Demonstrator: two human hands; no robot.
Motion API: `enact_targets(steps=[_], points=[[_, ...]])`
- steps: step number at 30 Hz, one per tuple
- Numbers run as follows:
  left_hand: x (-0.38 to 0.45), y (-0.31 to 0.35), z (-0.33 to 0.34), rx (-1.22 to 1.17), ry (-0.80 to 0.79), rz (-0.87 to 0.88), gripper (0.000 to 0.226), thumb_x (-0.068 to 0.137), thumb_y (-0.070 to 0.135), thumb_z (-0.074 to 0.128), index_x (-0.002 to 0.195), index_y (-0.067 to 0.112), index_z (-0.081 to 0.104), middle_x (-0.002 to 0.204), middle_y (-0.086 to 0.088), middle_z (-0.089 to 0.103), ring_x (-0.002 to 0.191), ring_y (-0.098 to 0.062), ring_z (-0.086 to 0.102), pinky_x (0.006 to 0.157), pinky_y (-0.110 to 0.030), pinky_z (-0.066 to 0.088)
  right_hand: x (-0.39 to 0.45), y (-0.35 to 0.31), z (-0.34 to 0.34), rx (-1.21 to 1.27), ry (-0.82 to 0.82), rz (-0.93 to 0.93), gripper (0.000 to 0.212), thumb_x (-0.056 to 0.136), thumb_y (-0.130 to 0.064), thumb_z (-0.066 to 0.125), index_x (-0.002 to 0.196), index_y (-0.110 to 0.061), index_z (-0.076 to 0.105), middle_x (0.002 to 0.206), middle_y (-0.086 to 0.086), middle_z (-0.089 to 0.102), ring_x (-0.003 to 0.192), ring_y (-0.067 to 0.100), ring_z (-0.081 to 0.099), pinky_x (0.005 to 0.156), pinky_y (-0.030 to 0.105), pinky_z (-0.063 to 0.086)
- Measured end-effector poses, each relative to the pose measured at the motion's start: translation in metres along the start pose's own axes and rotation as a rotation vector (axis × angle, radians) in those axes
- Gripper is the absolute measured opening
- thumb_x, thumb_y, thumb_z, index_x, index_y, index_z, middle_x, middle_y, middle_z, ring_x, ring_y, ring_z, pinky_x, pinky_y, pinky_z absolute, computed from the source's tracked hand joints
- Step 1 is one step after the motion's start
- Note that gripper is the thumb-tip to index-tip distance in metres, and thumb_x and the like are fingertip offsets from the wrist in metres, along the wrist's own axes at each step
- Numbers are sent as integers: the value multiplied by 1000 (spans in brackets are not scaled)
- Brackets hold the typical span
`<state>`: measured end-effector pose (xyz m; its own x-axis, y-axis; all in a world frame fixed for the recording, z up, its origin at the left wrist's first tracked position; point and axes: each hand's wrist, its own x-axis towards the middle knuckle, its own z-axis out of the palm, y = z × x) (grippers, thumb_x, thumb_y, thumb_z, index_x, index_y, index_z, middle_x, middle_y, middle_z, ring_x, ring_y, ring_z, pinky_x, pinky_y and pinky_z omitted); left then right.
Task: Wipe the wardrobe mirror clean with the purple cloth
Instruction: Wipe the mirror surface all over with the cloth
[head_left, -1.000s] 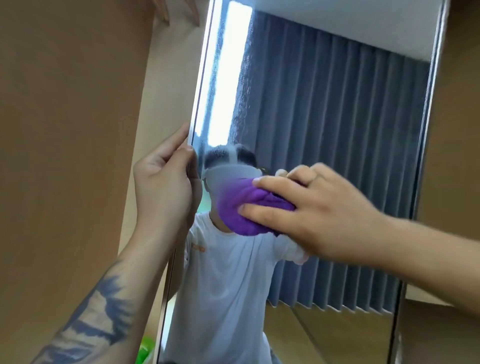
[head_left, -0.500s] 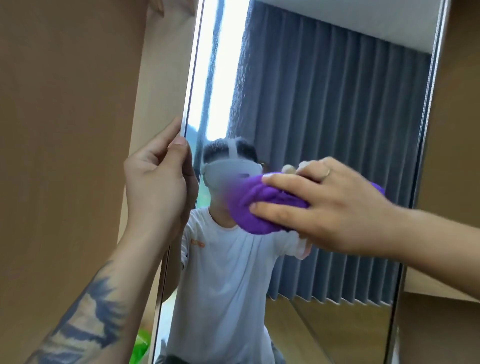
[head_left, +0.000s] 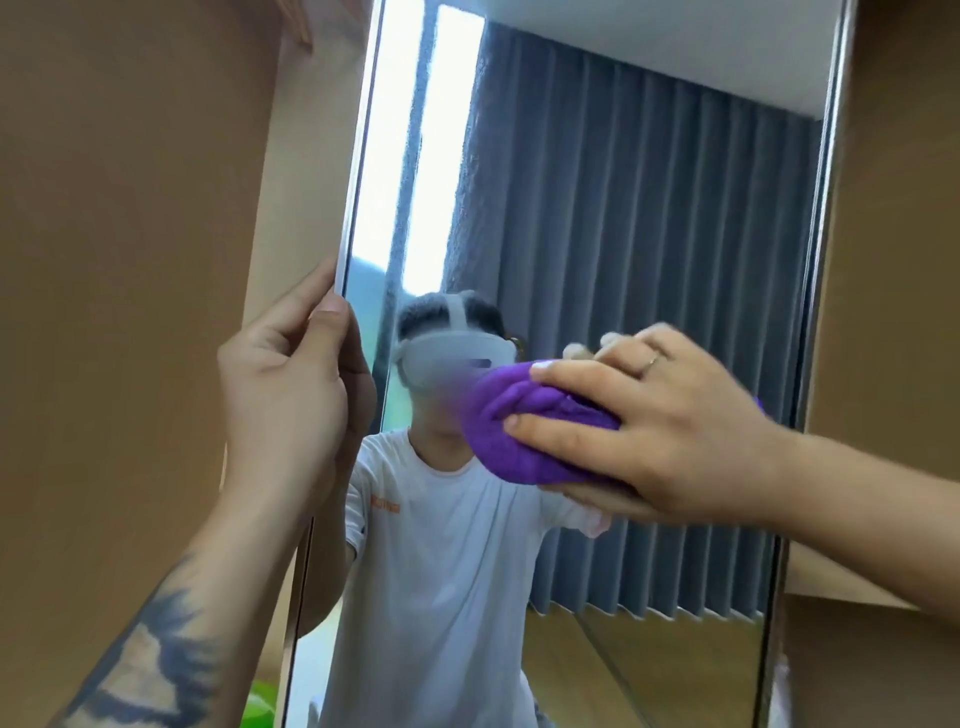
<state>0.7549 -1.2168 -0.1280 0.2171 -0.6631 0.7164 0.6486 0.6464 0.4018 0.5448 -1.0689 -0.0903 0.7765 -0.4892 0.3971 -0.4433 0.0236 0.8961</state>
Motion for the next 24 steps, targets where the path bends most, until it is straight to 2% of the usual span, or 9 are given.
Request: enact_targets(steps=[3,8,10,12,15,17,20,22,24], points=[[0,1,1,-10,-3,-8,32,107,8,57,113,36,71,54,25,58,45,11,54,48,0,41,6,46,-6,-129,45,33,50,102,-56,57,135,-18,62,118,24,68,86,37,65,72,42,45],[-1,1,2,-11,1,-1,35,107,8,56,106,39,71,53,27,58,45,13,53,47,2,38,7,72,-11,-146,176,603,47,96,-48,61,128,-12,62,101,24,54,77,40,55,64,44,47],[-3,2,3,-4,-6,10,35,108,8,56,106,40,70,51,29,58,45,14,54,47,3,38,-3,38,-3,-79,126,480,45,94,-43,63,124,-9,63,96,24,55,74,37,54,62,44,48],[-4,3,3,11,-17,22,39,107,8,55,101,43,71,51,29,57,45,15,54,47,3,37,-17,3,3,-21,26,155,34,97,-34,64,120,-9,63,89,22,60,72,34,55,64,44,48],[-5,4,3,26,-13,28,42,107,7,55,100,44,72,52,29,57,45,15,54,47,3,37,-21,12,-5,-7,-73,-115,26,95,-25,67,119,-13,62,89,17,63,72,31,57,66,40,47],[-5,3,4,28,-3,29,37,108,7,54,109,39,71,52,29,57,46,14,55,47,3,37,-14,41,-9,-43,-70,-52,35,94,-32,65,122,-11,63,93,22,61,73,34,57,64,41,49],[-5,1,4,28,16,28,34,108,8,55,112,38,71,54,29,58,46,14,55,47,2,38,-7,78,-18,-89,29,280,49,98,-48,56,131,-12,60,105,27,56,80,40,56,68,44,48],[-5,0,4,26,20,27,31,108,8,55,119,33,70,54,29,58,47,13,55,48,2,38,-14,70,-13,-85,108,440,48,98,-47,56,132,-13,56,107,28,55,84,43,56,68,47,48],[-5,0,3,37,13,29,31,108,8,55,121,32,69,54,29,58,46,14,55,48,3,38,-27,41,-4,-73,127,419,48,94,-42,61,131,-12,54,105,29,58,84,43,57,69,46,48]])
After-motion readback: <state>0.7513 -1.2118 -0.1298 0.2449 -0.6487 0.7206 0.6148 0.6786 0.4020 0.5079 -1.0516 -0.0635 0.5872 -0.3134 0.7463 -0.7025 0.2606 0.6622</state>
